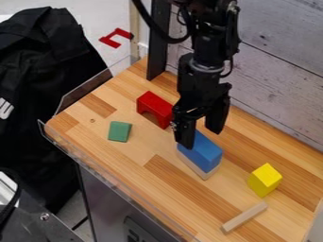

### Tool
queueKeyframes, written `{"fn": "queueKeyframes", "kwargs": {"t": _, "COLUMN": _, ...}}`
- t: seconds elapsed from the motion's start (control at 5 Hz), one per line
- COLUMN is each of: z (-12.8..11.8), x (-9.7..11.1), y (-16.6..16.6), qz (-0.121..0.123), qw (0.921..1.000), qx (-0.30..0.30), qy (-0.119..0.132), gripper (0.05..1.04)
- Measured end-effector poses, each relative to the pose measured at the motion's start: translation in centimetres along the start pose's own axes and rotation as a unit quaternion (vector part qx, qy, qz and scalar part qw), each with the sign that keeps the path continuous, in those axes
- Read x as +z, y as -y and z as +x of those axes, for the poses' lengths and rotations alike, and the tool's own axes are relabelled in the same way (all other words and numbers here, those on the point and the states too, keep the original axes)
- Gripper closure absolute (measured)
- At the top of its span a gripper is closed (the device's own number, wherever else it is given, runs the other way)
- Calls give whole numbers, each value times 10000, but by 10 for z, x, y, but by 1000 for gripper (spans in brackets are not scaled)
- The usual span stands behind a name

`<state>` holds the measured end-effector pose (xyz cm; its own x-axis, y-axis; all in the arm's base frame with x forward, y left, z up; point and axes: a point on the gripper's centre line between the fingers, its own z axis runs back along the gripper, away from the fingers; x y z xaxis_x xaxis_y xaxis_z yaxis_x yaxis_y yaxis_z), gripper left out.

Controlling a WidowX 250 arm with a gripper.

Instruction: Move the blue block to the top side of the table

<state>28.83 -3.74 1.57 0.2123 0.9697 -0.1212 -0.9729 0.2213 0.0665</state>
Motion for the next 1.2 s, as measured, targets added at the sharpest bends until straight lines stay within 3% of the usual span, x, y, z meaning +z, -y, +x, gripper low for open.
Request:
{"fn": "queueKeyframes", "kwargs": {"t": 0.4, "z": 1, "x": -17, "y": -4, "qz": 262, "qw": 9995, "qx": 77, "qy": -126, "gripper": 122}}
{"fn": "queueKeyframes", "kwargs": {"t": 0.6, "z": 1, "x": -22, "y": -6, "qz": 351, "qw": 9993, "qx": 64, "qy": -142, "gripper": 373}}
{"fn": "queueKeyframes", "kwargs": {"t": 0.8, "z": 1, "x": -22, "y": -4, "qz": 324, "qw": 9994, "qx": 12, "qy": -152, "gripper": 522}}
{"fn": "queueKeyframes", "kwargs": {"t": 1.0, "z": 0, "x": -21, "y": -3, "qz": 301, "qw": 9993, "qx": -75, "qy": -201, "gripper": 523}}
{"fn": "queueKeyframes", "kwargs": {"t": 1.2, "z": -1, "x": -11, "y": 9, "qz": 16, "qw": 9998, "qx": -119, "qy": -180, "gripper": 523}}
